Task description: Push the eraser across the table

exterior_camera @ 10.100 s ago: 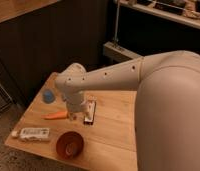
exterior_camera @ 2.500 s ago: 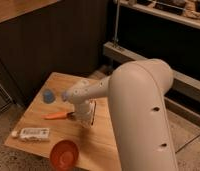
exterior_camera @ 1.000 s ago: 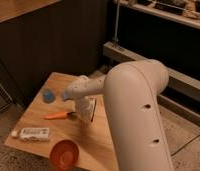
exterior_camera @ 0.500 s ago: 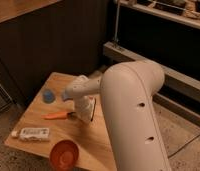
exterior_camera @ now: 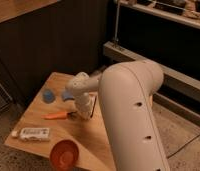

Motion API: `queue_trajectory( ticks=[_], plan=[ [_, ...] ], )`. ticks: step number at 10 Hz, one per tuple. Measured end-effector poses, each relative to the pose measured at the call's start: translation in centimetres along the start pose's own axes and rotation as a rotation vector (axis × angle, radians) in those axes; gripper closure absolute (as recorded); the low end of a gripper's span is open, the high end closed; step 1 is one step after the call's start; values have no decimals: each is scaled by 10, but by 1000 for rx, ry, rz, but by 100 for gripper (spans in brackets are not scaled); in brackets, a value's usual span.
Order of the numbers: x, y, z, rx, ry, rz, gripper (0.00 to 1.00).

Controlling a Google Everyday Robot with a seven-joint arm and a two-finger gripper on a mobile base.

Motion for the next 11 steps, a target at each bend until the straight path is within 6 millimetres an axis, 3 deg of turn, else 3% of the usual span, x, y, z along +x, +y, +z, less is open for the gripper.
queue_trajectory(
  ticks=[11],
  plan=[
    [-32, 1, -1, 23, -21, -10, 64]
  ],
)
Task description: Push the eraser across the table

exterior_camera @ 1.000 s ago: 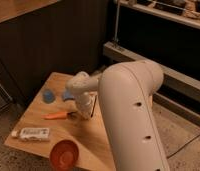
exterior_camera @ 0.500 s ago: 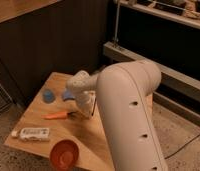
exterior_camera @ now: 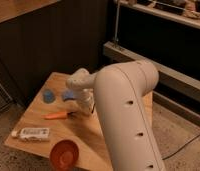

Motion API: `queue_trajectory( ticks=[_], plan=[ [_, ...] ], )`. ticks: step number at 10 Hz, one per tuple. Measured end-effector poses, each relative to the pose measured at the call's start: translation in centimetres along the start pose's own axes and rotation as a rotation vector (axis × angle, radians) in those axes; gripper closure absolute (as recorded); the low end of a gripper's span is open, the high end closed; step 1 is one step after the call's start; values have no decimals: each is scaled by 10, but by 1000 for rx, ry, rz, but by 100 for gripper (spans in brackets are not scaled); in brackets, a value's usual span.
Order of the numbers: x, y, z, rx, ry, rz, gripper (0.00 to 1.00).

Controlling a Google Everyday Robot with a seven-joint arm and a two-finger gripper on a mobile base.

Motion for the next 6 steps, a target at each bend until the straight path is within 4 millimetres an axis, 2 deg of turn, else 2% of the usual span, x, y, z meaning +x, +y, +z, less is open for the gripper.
queue_trajectory(
  ticks=[4, 6],
  plan=[
    [-16, 6, 4, 1, -4, -9, 64],
    [-32, 9, 0, -4, -21, -17, 64]
  ],
)
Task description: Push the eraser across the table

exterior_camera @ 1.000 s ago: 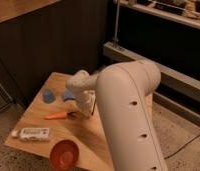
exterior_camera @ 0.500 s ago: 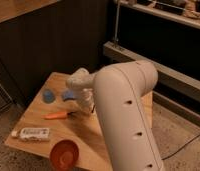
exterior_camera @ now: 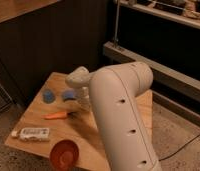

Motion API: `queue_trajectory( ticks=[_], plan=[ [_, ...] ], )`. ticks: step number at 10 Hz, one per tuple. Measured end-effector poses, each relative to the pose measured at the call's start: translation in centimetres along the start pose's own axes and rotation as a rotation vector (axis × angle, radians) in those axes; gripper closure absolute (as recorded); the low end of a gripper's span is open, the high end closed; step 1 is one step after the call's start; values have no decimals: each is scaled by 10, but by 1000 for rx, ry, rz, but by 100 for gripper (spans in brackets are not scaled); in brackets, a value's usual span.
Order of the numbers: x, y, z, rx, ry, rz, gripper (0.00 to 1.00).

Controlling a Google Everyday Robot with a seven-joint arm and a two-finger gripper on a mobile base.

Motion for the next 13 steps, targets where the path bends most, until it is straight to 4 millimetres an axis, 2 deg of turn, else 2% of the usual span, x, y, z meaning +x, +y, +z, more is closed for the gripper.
queue_trajectory(
  ticks=[4, 9, 13],
  plan=[
    [-23, 1, -3, 4, -11, -7, 64],
    [-45, 14, 3, -1, -12, -35, 64],
    [-79, 16, -6, -8, -44, -47, 64]
  ],
)
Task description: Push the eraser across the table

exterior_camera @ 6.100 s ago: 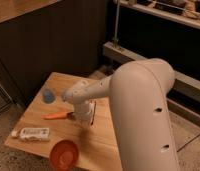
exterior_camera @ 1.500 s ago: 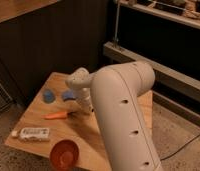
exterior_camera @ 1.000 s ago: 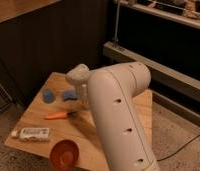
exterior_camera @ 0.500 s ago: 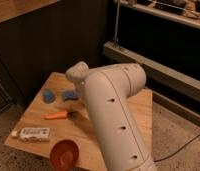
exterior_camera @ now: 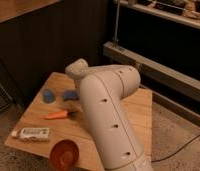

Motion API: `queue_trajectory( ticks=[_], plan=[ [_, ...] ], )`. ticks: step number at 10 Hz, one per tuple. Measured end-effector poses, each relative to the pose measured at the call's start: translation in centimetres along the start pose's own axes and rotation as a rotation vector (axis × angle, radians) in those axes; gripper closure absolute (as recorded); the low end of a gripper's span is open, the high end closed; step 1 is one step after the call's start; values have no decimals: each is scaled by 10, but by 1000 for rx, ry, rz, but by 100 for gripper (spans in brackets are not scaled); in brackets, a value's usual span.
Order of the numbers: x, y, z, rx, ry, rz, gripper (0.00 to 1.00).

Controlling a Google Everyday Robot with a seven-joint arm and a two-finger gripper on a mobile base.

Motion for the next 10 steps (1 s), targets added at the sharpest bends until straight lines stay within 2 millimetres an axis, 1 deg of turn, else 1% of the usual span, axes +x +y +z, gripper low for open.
queue_trajectory(
  ticks=[3, 6, 9, 10],
  plan=[
    [-19, -2, -5, 4, -14, 1, 64],
    [-37, 4, 0, 13, -16, -12, 64],
    [-67, 17, 8, 27, -51, -42, 64],
    [-83, 21, 8, 32, -76, -50, 64]
  ],
)
